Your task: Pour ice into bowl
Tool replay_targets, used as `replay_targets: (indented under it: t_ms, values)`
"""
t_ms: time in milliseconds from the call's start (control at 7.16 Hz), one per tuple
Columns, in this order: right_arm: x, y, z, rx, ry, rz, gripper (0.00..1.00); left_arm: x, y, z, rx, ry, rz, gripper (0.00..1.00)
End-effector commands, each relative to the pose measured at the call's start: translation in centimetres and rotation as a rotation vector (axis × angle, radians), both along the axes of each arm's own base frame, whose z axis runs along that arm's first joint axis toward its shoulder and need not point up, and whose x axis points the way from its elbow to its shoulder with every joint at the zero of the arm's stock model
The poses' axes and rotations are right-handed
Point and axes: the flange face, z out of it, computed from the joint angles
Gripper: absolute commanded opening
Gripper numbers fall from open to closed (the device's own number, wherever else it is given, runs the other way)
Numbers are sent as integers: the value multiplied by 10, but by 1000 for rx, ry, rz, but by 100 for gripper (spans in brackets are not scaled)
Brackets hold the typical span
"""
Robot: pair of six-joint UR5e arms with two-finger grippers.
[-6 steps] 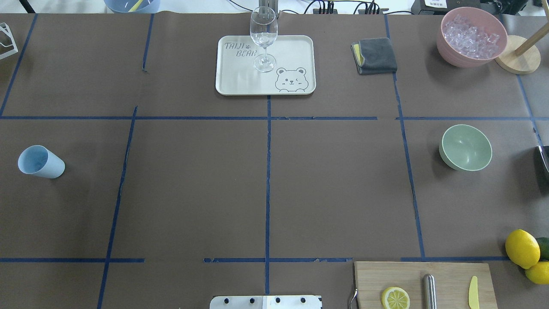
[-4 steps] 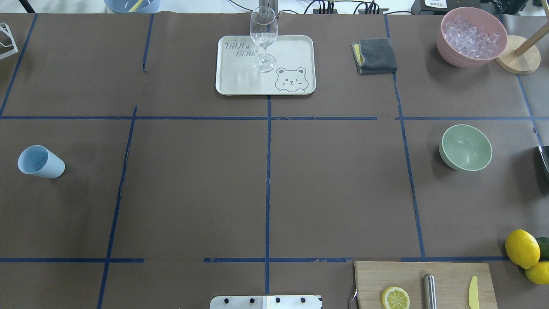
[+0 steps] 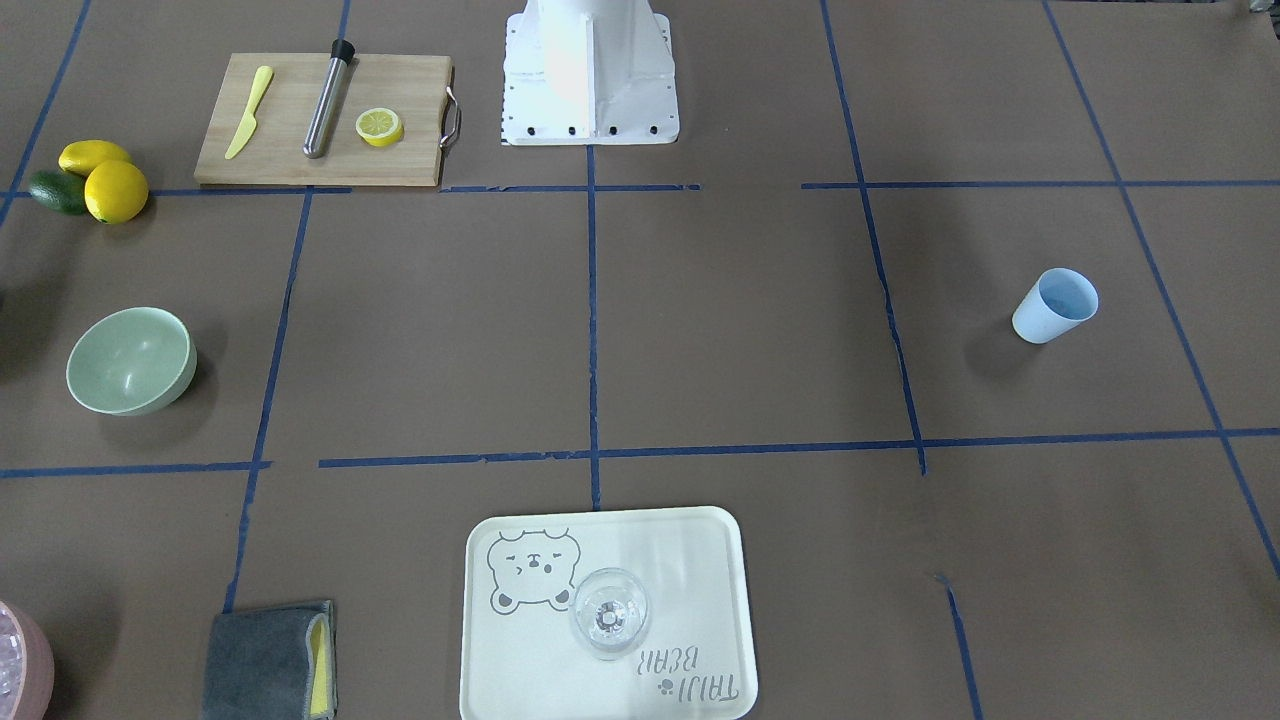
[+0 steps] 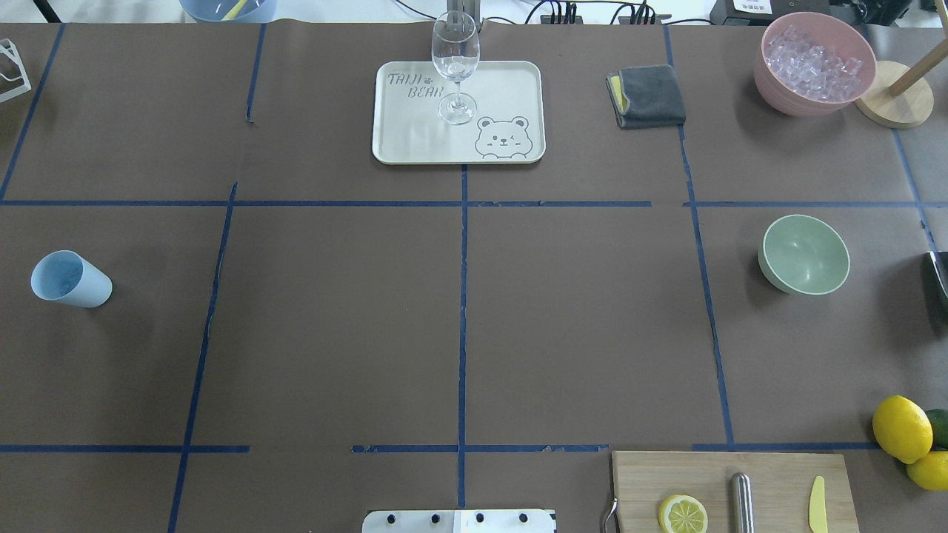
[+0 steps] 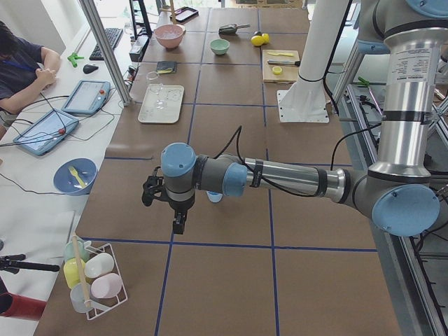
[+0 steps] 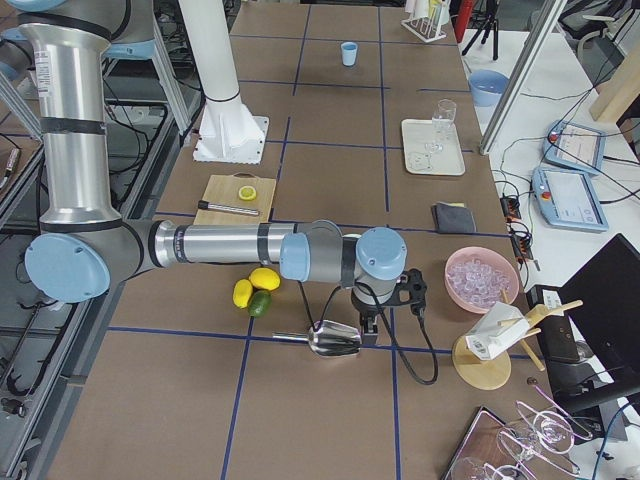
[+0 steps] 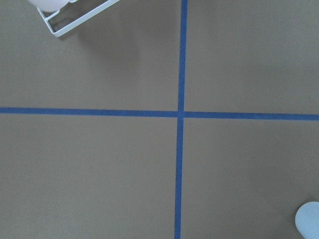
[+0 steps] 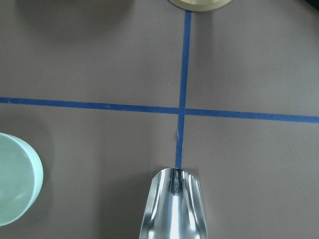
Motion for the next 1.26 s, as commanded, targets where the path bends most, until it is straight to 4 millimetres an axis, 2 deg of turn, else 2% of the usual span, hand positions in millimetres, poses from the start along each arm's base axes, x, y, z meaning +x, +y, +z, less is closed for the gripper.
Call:
replay_targets:
  t_ms: [0, 140, 279, 419, 559, 699, 838, 978, 1118]
  values:
    - [-16, -16, -4, -8, 7, -29, 100, 11, 2, -64, 152, 14, 23, 100]
    - [-25, -17, -19, -19, -19, -8, 100, 26, 6, -94, 173, 33, -10, 100]
    - [-45, -20, -37, -72, -29, 59, 100, 73, 15, -111, 176, 71, -24, 100]
    - [-59, -23, -42, -78, -37, 82, 100, 100, 31, -116, 206, 67, -77, 100]
    - [-72, -20, -46, -71, -47, 78, 100, 117, 61, -107, 210, 94, -119, 100]
    - [-95, -17, -50, -71, -49, 79, 100, 113, 96, -90, 235, 109, -171, 100]
    - [-119, -14, -53, -91, -60, 101, 100, 110, 122, -73, 245, 116, -213, 100]
    - [-140, -6, -53, -92, -78, 117, 100, 112, 126, -67, 241, 94, -238, 100]
    - [-161, 6, -45, -79, -68, 129, 100, 127, 126, -67, 234, 66, -281, 100]
